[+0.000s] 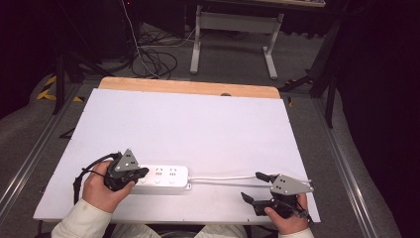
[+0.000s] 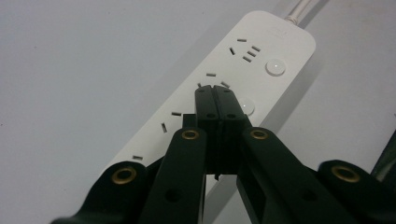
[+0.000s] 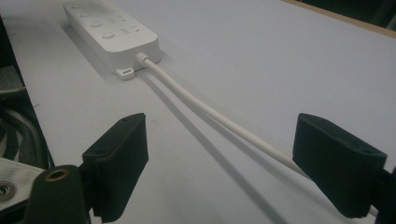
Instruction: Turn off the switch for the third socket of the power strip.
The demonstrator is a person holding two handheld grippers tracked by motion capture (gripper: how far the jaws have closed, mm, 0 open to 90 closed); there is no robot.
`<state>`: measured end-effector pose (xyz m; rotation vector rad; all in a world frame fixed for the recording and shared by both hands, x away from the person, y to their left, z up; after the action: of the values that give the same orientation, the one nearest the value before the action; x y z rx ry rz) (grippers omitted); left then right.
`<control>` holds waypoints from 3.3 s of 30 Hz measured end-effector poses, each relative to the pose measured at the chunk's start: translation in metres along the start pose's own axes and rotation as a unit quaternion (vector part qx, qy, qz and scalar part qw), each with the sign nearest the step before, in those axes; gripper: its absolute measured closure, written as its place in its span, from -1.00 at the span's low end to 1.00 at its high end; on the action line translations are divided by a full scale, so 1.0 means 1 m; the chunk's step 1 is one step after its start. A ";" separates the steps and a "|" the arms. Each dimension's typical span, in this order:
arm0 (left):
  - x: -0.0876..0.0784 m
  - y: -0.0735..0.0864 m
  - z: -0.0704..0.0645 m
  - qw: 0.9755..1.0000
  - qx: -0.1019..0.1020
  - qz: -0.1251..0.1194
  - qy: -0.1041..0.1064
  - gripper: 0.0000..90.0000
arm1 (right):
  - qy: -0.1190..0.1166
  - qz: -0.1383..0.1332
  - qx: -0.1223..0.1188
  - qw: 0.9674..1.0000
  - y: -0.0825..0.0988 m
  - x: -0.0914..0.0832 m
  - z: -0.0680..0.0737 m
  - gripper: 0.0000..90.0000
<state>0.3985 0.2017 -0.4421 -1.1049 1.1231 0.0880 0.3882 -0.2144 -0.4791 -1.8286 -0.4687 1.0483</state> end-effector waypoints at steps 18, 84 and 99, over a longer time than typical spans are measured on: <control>-0.004 -0.001 0.001 1.000 -0.011 -0.021 0.012 0.85 | -0.002 0.000 0.001 1.000 0.001 0.001 0.000 -0.59; -0.023 0.084 0.055 0.983 -0.026 -0.168 0.073 -0.83 | -0.004 0.006 0.001 1.000 0.003 0.002 -0.001 -0.62; -0.022 0.091 0.055 0.977 -0.064 -0.185 0.080 -0.84 | -0.005 0.009 0.005 1.000 0.007 0.004 -0.003 -0.62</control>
<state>0.3743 0.2982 -0.4853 -1.4405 1.0464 -0.2278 0.3919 -0.2164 -0.4861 -1.8230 -0.4528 1.0705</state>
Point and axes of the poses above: each handheld gripper's, and its own axes: x roughly forward along the jaws, y roughly out of its underside, z roughly to its left, the point moved 3 cm from there along x, roughly forward along the jaws, and after that the axes turned 9 degrees about -x, right-handed, at the moved point
